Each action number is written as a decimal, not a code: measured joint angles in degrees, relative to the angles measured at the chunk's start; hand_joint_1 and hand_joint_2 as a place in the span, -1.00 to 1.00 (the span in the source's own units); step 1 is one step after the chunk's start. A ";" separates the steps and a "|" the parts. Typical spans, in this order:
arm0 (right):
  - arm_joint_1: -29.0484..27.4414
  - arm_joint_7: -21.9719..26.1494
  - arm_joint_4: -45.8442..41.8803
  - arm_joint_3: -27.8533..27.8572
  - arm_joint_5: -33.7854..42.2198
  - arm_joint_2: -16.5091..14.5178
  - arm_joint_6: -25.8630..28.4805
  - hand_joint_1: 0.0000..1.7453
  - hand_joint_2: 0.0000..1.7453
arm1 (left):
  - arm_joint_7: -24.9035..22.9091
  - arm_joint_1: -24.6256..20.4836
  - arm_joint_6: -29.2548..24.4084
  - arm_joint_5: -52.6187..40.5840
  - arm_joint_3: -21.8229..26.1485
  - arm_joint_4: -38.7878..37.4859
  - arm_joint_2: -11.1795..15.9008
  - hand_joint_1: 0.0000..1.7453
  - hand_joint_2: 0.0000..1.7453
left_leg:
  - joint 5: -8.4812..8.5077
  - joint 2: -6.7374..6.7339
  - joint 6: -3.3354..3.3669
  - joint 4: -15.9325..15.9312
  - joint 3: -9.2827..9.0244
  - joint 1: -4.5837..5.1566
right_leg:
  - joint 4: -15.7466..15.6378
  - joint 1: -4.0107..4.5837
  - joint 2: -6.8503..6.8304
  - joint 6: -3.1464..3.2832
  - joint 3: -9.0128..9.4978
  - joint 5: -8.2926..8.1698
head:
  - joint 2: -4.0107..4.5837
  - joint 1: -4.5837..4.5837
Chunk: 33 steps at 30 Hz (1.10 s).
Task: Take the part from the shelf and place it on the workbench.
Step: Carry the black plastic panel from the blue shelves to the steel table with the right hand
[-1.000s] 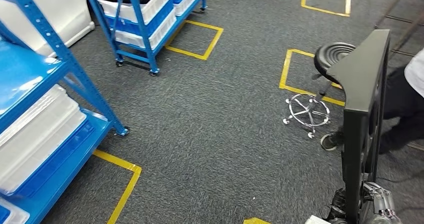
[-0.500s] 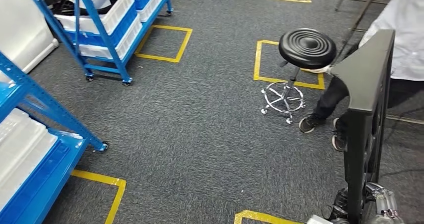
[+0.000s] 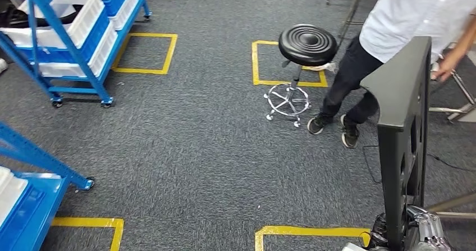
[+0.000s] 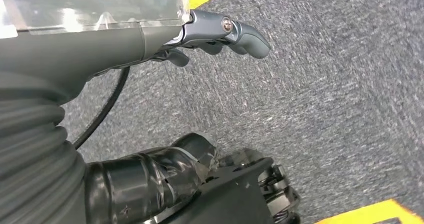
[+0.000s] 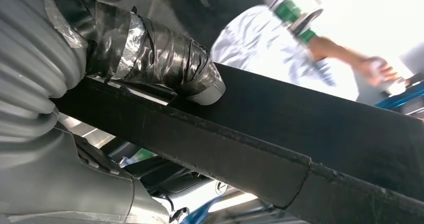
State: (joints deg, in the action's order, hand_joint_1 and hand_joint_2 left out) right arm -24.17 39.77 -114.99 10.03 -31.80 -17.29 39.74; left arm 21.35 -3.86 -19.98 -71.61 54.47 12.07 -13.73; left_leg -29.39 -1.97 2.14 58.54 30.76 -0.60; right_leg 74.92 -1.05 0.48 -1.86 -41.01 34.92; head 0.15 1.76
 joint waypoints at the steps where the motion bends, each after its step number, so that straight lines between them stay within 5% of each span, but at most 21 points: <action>1: -0.09 -0.01 0.00 0.00 0.02 -0.01 0.00 1.00 1.00 | -0.06 0.00 0.00 -0.03 0.00 -0.01 0.00 -1.00 1.00 | -0.07 -0.77 0.06 0.00 -0.05 0.13 | -0.71 0.06 -0.19 0.16 0.56 -0.90 | 0.00 0.01; 4: -0.14 -0.01 -0.05 0.00 0.06 -0.02 0.00 1.00 1.00 | -0.13 -0.12 0.00 -0.08 0.00 -0.01 -0.09 -1.00 1.00 | -0.39 -2.61 -0.05 0.04 -0.45 0.54 | -11.14 0.87 -2.91 1.26 6.31 -5.47 | 0.00 0.01; 6: -0.08 0.01 -0.11 0.00 -0.02 -0.05 0.00 1.00 1.00 | -0.11 -0.16 0.00 -0.09 0.00 0.00 -0.15 -1.00 1.00 | -0.58 -3.68 -0.38 0.04 -0.59 0.83 | -15.03 1.55 -4.48 1.88 8.13 -6.17 | 0.00 -0.01; 9: -0.34 -0.01 -0.22 -0.01 -0.18 -0.21 0.01 1.00 1.00 | -0.08 -0.35 0.01 -0.10 0.00 0.00 -0.14 -1.00 1.00 | -0.96 -4.60 -1.06 0.10 -0.88 0.96 | -15.68 1.45 -2.97 2.42 8.06 -6.48 | 0.00 -0.02; 11: -0.44 0.00 -0.35 -0.08 -0.31 -0.37 0.02 1.00 1.00 | 0.03 -0.42 0.02 -0.11 0.00 0.00 -0.11 -1.00 1.00 | -3.02 -2.13 -1.63 2.84 0.11 0.79 | -16.28 0.93 -1.81 2.93 8.29 -6.90 | 0.00 -0.07; 13: -0.40 0.01 -0.42 -0.18 -0.36 -0.52 0.02 1.00 1.00 | 0.13 -0.31 0.00 -0.16 0.00 0.00 -0.09 -1.00 1.00 | -6.64 0.73 -2.03 9.58 3.22 0.46 | -16.36 0.75 -0.62 3.22 8.20 -7.05 | 0.00 -0.11; 15: -0.41 0.01 -0.42 -0.22 -0.33 -0.59 0.02 1.00 1.00 | 0.13 -0.08 -0.01 -0.22 0.01 0.00 -0.04 -1.00 1.00 | -8.20 1.39 -2.28 14.97 5.85 0.33 | -16.22 0.72 0.84 3.32 8.08 -7.08 | 0.00 -0.12; 17: -0.44 0.01 -0.42 -0.22 -0.28 -0.60 0.02 1.00 1.00 | 0.00 0.02 0.00 -0.35 0.02 0.00 0.03 -1.00 1.00 | -5.51 1.70 -2.31 12.75 5.00 0.20 | -15.99 0.69 2.42 3.28 8.12 -7.05 | 0.00 -0.12; 19: -0.43 0.01 -0.42 -0.22 -0.27 -0.61 0.02 1.00 1.00 | -0.19 0.04 0.01 -0.51 0.02 0.00 0.07 -1.00 1.00 | -1.75 4.12 -2.17 5.38 1.84 -0.12 | -15.50 0.73 3.88 2.97 7.97 -6.91 | 0.00 -0.11; 22: -0.42 0.01 -0.61 -0.21 -0.28 -0.62 0.02 1.00 1.00 | -0.11 0.11 0.02 -0.63 0.02 0.00 0.11 -1.00 1.00 | -0.72 6.77 -1.68 0.74 -0.08 -0.26 | -14.97 0.63 5.81 1.92 7.10 -7.03 | 0.00 -0.09; 24: -0.52 0.00 -0.85 -0.16 -0.28 -0.63 0.03 1.00 1.00 | 0.22 0.07 0.01 -0.57 0.03 0.00 0.18 -1.00 1.00 | -0.37 5.47 -1.01 0.25 -0.25 -0.23 | -14.95 0.47 6.25 1.19 6.73 -7.26 | 0.00 -0.09; 26: -0.43 0.00 -1.07 -0.13 -0.28 -0.63 0.04 1.00 1.00 | 0.68 0.00 0.02 -0.40 0.04 0.00 0.24 -1.00 1.00 | 0.03 3.94 -0.24 -0.38 -0.43 -0.39 | -12.76 0.63 3.72 0.67 5.60 -5.76 | 0.00 0.00; 28: -0.17 0.01 -1.18 -0.13 -0.30 -0.62 0.04 1.00 1.00 | 0.98 0.02 0.05 -0.22 0.05 0.00 0.27 -1.00 1.00 | 0.07 2.31 0.17 -0.56 -0.47 -0.36 | -6.54 0.62 0.76 0.24 2.64 -2.31 | 0.00 0.08; 30: -0.10 0.01 -1.17 -0.13 -0.31 -0.61 0.03 1.00 1.00 | 1.05 0.10 0.07 -0.10 0.06 0.00 0.34 -1.00 1.00 | -0.10 0.60 0.26 -0.51 -0.49 -0.29 | -0.60 0.36 0.07 -0.14 -0.23 -0.30 | 0.00 0.08; 31: -0.11 0.00 -1.17 -0.13 -0.30 -0.61 0.02 1.00 1.00 | 1.07 0.08 0.07 -0.08 0.07 0.00 0.38 -1.00 1.00 | -0.22 -0.19 0.24 -0.49 -0.58 -0.28 | -0.18 0.24 -0.12 -0.24 -0.38 -0.83 | 0.00 0.08; 33: -0.09 0.00 -1.16 -0.12 -0.28 -0.61 0.02 1.00 1.00 | 1.11 -0.05 0.10 -0.08 0.07 0.00 0.38 -1.00 1.00 | -0.53 -1.51 0.06 -0.49 -0.99 -0.27 | -5.68 0.19 -0.99 -0.11 2.65 -4.40 | 0.00 0.09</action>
State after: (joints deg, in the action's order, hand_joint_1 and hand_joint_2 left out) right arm -24.26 39.77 -116.15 9.91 -32.08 -17.90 39.76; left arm 22.46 -3.90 -19.88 -71.70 54.53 12.07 -13.35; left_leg -29.92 -3.49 2.20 58.05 29.77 -0.87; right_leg 69.23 -0.86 -0.51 -1.96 -38.36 30.53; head 0.15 1.85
